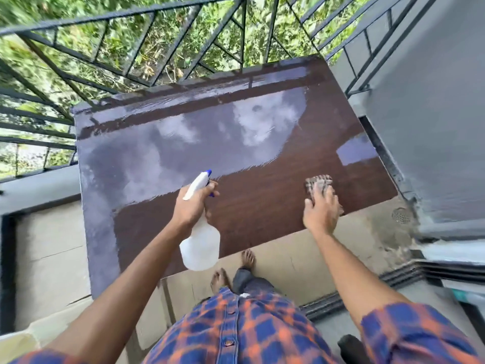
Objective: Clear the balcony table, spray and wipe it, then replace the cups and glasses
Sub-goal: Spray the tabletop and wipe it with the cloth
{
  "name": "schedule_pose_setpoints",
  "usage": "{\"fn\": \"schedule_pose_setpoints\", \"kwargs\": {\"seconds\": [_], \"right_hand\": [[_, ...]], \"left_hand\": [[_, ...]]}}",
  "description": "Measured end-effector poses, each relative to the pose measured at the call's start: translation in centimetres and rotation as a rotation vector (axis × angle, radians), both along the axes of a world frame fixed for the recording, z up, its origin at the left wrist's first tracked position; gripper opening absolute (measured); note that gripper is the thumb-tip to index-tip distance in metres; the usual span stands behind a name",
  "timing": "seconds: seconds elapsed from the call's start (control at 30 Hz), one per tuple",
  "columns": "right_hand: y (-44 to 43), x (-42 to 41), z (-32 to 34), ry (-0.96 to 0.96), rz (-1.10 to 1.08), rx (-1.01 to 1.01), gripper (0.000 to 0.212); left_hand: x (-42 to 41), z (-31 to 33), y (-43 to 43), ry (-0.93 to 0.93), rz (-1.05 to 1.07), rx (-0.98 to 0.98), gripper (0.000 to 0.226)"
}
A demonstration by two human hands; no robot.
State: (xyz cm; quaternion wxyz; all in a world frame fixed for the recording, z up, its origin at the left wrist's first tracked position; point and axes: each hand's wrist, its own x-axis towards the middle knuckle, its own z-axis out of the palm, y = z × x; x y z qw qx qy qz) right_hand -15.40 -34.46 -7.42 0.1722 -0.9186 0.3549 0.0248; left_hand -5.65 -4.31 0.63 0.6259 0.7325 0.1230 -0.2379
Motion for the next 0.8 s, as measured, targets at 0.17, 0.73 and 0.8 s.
{"fn": "schedule_pose_setpoints", "kwargs": {"seconds": [0.17,0.73,0.8], "right_hand": [[10.6,-0.8,-0.4,0.025,0.620,0.065,0.058],[-19.5,9.5,-0.4,-0.080,-0.097,0.121,0.050],[-18.4,13.6,-0.7,-0.064,-0.105,0.132,0.054]], "left_hand": [[-0.1,0.2,-0.8,0.001,0.027,-0.035,0.012],[5.7,-0.6,-15.7,0.037,0.185,-0.029,0.033],[6.6,-0.4,-17.6,0.029,0.212,-0.034,0.035]]}}
